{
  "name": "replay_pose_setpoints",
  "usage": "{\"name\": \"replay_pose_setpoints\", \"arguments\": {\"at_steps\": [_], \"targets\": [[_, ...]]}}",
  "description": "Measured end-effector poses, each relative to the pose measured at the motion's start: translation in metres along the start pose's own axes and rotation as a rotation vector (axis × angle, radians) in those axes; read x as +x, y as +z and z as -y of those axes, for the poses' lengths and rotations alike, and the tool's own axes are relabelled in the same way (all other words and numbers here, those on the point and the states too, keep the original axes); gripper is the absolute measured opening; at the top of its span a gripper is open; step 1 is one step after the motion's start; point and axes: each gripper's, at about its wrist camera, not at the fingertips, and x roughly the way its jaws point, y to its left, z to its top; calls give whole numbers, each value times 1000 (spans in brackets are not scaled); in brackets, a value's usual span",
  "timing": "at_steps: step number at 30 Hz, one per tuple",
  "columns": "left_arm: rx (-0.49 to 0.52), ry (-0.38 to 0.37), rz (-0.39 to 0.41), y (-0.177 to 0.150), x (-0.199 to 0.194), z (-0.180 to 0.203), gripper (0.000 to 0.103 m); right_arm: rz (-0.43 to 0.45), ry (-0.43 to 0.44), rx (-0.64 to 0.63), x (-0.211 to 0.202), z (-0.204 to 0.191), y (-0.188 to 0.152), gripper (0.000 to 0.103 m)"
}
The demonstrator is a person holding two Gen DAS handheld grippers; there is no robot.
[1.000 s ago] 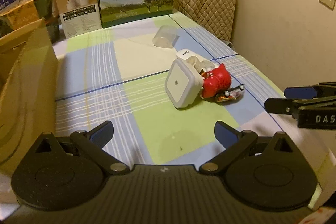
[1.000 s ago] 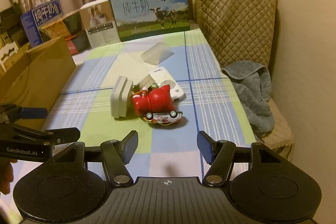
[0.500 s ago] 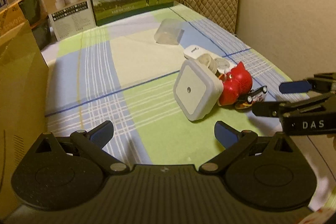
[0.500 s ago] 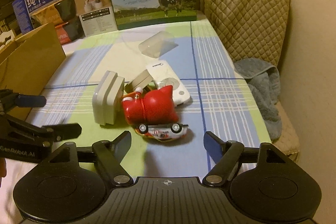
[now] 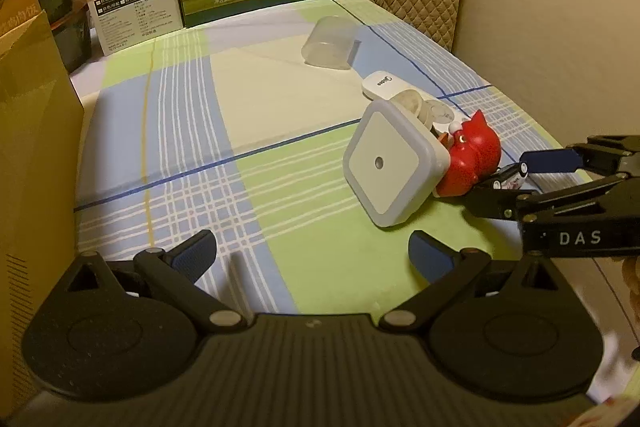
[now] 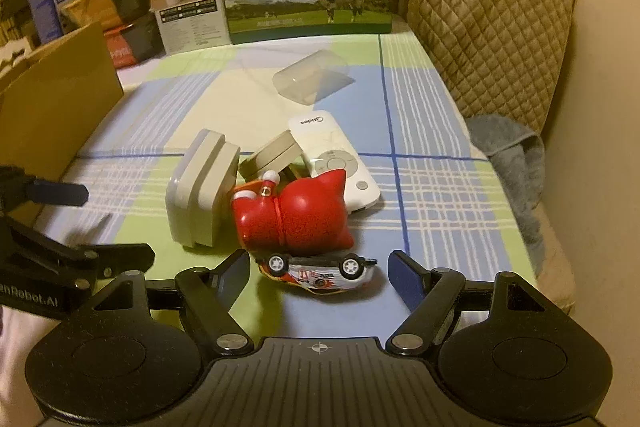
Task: Organize rigid objects
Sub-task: 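Close the right tool on the small toy car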
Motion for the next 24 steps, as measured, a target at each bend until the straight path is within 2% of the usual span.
{"name": "replay_pose_setpoints", "arguments": {"at_steps": [8,9,10,14,24], "targets": [[-3,-3,-2,1,2,0,101,-13,-7,-9,3,-2,1,73],[-3,-5,-1,1,2,0,101,-16,-6,-4,3,-1,1,72],[-1,-5,1,1,3,0,101,-19,-5,1,3,0,2,65],[3,-12,6,1,3,1,101,-19,2,17,1,2,3,64],[83,-70,69,10,4,8,99,-26,-12,45,-11,5,1,64]]}}
